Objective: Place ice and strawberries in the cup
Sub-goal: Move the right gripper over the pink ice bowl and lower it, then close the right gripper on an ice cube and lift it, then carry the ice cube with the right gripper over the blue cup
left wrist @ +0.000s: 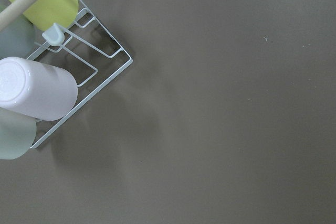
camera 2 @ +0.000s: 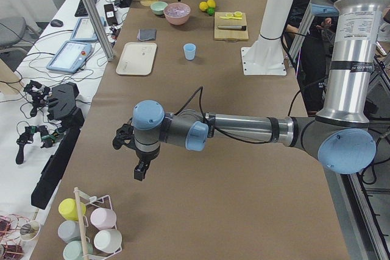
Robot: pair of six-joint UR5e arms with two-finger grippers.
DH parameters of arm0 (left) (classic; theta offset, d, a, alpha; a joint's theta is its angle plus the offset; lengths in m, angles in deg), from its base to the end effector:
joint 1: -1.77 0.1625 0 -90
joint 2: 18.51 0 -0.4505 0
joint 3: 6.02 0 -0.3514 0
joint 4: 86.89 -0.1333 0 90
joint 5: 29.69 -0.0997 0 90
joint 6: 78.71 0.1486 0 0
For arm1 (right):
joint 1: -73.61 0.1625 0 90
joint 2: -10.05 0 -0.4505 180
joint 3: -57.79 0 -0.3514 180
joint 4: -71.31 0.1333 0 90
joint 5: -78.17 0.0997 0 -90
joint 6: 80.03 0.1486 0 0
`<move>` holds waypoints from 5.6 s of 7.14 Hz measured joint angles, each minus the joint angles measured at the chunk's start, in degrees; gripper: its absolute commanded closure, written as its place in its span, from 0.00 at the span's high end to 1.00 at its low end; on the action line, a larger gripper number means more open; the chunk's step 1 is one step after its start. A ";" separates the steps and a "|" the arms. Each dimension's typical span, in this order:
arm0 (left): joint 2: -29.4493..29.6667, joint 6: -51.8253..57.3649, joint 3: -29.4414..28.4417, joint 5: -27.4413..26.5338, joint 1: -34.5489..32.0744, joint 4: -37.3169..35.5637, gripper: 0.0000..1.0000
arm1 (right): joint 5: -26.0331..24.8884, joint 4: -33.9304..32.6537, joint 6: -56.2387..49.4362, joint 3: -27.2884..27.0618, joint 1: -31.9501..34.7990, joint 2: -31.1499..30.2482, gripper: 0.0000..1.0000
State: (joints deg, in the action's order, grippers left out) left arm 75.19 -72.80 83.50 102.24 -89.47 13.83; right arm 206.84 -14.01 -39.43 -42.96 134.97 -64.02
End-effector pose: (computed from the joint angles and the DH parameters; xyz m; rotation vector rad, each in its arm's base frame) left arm -0.0449 -0.5025 0.6756 0.2775 0.7129 0.1665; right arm -0.2440 -0.5312 0.4851 0.0593 -0.8389 0.0116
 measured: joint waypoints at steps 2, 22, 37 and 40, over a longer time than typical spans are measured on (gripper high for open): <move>0.15 0.06 -0.49 0.00 0.00 0.00 0.98 | -0.27 0.00 0.16 3.54 -0.80 2.43 0.98; 1.75 0.15 -2.52 0.09 0.44 0.09 0.98 | -1.42 5.51 -0.38 14.65 -5.57 4.80 0.46; 1.64 0.12 -2.15 0.17 0.44 0.09 0.98 | 1.31 5.89 17.73 4.81 -8.71 18.23 0.00; 1.47 0.25 -2.54 0.18 0.44 0.09 0.98 | -7.75 13.24 28.77 5.57 -19.48 20.32 0.00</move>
State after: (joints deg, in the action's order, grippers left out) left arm 76.66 -72.55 80.96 102.41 -89.02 13.92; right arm 199.09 -0.76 -10.65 -37.39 115.50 -43.69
